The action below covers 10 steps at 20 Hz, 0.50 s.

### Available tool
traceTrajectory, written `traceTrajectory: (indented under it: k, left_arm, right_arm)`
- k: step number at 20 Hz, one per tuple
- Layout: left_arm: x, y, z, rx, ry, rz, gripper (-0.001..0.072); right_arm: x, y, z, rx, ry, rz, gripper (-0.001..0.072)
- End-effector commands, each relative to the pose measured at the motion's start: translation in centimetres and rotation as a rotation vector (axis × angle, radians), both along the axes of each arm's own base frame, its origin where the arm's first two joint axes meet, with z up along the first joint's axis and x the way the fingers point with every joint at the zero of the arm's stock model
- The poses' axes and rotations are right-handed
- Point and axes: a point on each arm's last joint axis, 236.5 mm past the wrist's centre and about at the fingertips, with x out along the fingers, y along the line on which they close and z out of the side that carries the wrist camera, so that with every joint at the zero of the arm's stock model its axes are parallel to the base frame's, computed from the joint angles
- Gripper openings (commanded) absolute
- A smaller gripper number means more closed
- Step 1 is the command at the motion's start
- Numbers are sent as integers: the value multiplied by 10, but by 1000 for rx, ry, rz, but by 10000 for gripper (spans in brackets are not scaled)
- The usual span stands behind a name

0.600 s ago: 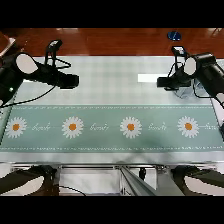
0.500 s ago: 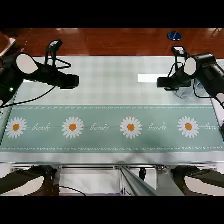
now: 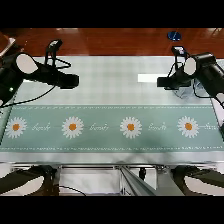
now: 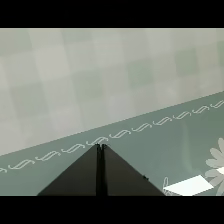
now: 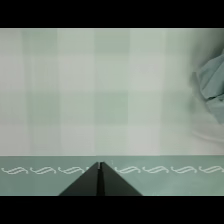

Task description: Fold the shirts.

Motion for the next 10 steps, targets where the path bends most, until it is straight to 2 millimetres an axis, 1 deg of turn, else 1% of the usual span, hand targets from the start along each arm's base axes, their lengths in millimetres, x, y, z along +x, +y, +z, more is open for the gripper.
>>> traceTrajectory:
  k: [1, 2, 3, 4, 6, 7, 8, 9, 10]
  left_arm:
    - [7, 0, 3, -5, -28, 9, 18]
    - [7, 0, 3, -6, -29, 10, 18]
    - [12, 0, 5, -10, -52, 18, 18]
    - [21, -1, 10, -18, -91, 33, 18]
    - [34, 0, 17, -29, -147, 53, 18]
    - [38, 0, 18, -32, -163, 60, 18]
    - [45, 0, 20, -36, -188, 71, 42]
    - [52, 1, 21, -40, -209, 82, 264]
    - [56, 1, 20, -39, -220, 89, 502]
  right_arm:
    - [3, 0, 1, -1, -15, 2, 27]
    - [3, 0, 1, -1, -15, 2, 27]
    - [5, 0, 2, 0, -21, 2, 27]
    - [10, 0, 4, -4, -44, 9, 27]
    - [26, -5, 12, -35, -120, 23, 26]
    - [36, -12, 17, -71, -166, 36, 27]
    - [47, -20, 25, -124, -220, 53, 44]
    - [59, -30, 35, -184, -280, 69, 238]
    - [70, -43, 47, -271, -334, 98, 410]
